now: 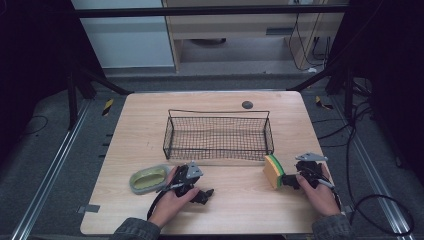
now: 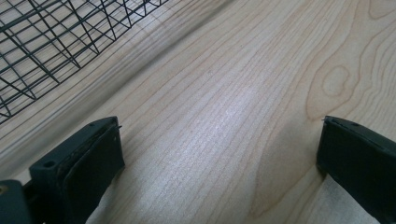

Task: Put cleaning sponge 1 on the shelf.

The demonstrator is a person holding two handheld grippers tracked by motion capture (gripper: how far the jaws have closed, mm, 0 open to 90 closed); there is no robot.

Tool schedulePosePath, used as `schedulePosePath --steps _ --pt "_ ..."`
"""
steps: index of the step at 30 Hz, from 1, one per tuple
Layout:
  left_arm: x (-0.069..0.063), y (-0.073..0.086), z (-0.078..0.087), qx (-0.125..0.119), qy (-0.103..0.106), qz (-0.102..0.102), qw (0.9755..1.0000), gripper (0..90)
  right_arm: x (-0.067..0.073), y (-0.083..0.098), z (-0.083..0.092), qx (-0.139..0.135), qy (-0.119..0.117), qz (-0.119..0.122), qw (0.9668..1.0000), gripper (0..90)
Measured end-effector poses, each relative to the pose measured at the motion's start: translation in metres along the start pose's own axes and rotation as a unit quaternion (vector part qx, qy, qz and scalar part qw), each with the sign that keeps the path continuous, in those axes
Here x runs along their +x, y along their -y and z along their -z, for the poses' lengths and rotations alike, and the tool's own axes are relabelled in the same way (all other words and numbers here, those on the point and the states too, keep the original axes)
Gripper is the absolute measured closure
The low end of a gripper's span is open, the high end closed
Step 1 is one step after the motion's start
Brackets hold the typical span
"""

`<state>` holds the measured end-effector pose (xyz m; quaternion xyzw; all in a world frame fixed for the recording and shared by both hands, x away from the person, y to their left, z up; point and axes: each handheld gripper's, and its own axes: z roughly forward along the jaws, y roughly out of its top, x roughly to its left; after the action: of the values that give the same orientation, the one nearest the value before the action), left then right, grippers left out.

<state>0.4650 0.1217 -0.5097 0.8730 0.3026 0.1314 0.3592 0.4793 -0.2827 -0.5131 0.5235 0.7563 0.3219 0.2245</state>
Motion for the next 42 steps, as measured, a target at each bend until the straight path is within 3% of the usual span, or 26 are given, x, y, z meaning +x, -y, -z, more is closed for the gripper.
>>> schedulePosePath --steps 3,4,6,8,11,16,21,24,25,28,30,32,34,38,40,42 --pt "0.001 0.000 0.001 0.002 0.006 0.000 1.0000 0.0 0.000 0.000 0.000 0.000 -0.001 0.000 1.0000 0.5" --pt "0.004 -0.003 0.006 -0.006 0.026 0.019 0.9995 3.5 0.000 0.000 0.000 -0.001 -0.004 0.001 1.0000 0.5" --pt "0.004 -0.005 0.008 -0.007 0.028 0.020 0.9994 3.0 -0.001 0.000 0.000 -0.001 -0.004 0.002 1.0000 0.4" --pt "0.000 -0.012 0.021 -0.031 0.029 0.003 0.9991 3.3 -0.001 0.000 0.000 0.000 -0.004 0.003 1.0000 0.4" --pt "-0.001 -0.015 0.031 -0.045 0.030 -0.002 0.9985 2.9 -0.002 0.000 0.000 -0.001 -0.005 0.010 0.9999 0.5" --pt "0.006 -0.022 0.057 -0.063 -0.004 -0.008 0.9980 4.2 -0.001 0.000 0.000 0.001 -0.007 0.005 1.0000 0.5" --pt "0.032 -0.025 0.093 -0.074 -0.027 0.002 0.9969 4.0 -0.002 0.000 0.000 -0.001 -0.004 0.011 0.9999 0.5" --pt "0.049 -0.021 0.118 -0.052 -0.023 -0.021 0.9981 2.2 0.000 0.001 0.002 0.001 0.002 -0.004 1.0000 0.6" --pt "0.049 -0.021 0.118 -0.052 -0.023 -0.021 0.9981 1.8 0.000 0.001 0.002 0.001 0.002 -0.004 1.0000 0.6" --pt "0.061 -0.019 0.135 -0.021 -0.032 -0.033 0.9987 1.9 0.000 0.002 0.002 0.001 0.003 -0.006 1.0000 0.6" --pt "0.069 -0.016 0.144 -0.023 -0.038 -0.022 0.9988 2.0 0.001 0.002 0.002 0.002 0.005 -0.006 1.0000 0.5" --pt "0.081 -0.007 0.160 -0.031 -0.066 0.000 0.9973 4.0 0.001 0.002 0.002 0.000 0.008 -0.006 1.0000 0.5" --pt "0.087 -0.005 0.168 -0.031 -0.074 0.010 0.9968 4.1 0.001 0.002 0.002 0.000 0.007 -0.007 0.9999 0.5" --pt "0.093 -0.005 0.180 -0.016 -0.081 0.007 0.9966 4.4 0.001 0.002 0.002 0.000 0.006 -0.010 0.9999 0.5" --pt "0.098 -0.006 0.184 0.015 -0.083 0.004 0.9965 4.8 0.001 0.003 0.003 -0.001 0.008 -0.005 1.0000 0.5" --pt "0.098 -0.004 0.180 0.048 -0.102 -0.022 0.9934 4.7 0.002 0.003 0.003 0.000 0.006 -0.009 0.9999 0.6"
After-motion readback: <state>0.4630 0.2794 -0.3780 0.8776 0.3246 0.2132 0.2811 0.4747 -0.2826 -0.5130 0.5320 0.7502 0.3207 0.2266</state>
